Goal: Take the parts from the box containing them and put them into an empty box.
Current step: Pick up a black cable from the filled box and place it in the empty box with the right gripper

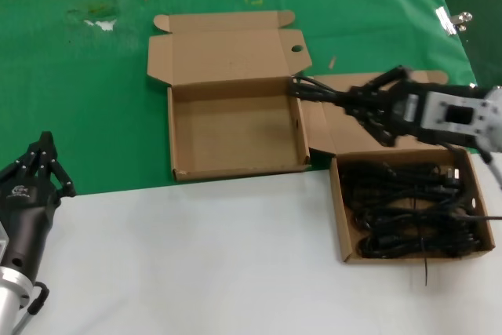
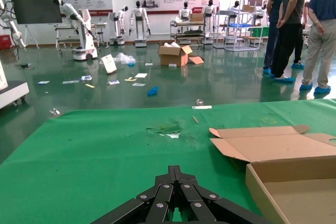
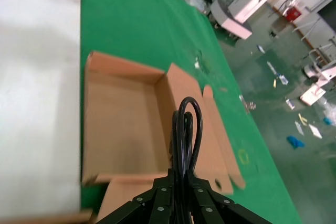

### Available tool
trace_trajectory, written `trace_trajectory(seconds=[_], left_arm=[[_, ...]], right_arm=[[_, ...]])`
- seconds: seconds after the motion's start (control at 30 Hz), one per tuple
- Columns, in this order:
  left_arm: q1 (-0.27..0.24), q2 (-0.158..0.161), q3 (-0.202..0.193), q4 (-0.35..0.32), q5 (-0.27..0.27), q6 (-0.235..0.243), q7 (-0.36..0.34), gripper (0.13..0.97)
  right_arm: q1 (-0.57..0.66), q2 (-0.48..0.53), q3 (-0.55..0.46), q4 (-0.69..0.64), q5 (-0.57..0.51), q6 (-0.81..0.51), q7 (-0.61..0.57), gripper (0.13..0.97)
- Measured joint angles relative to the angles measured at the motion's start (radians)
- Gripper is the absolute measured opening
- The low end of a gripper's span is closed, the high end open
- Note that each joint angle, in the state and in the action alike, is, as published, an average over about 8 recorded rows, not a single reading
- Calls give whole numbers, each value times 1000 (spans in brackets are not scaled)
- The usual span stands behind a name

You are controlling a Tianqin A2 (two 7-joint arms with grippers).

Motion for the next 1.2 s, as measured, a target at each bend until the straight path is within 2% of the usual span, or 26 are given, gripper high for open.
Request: trace_trajectory(seconds=[0.3,0.7,0.9,1.2], left_arm=[[0,0,0,0,0,0,0,140],[0,0,0,0,0,0,0,140],[0,0,0,0,0,0,0,140],[0,0,0,0,0,0,0,140]], right_arm=[[68,-145,-57,-87,-31,49,-44,171],[148,-329,-110,-277,-36,97,-179,171],[206,-427,-108,-456,-10,116,-325,171],[331,-570,-30,-834,72,144,-665,171]])
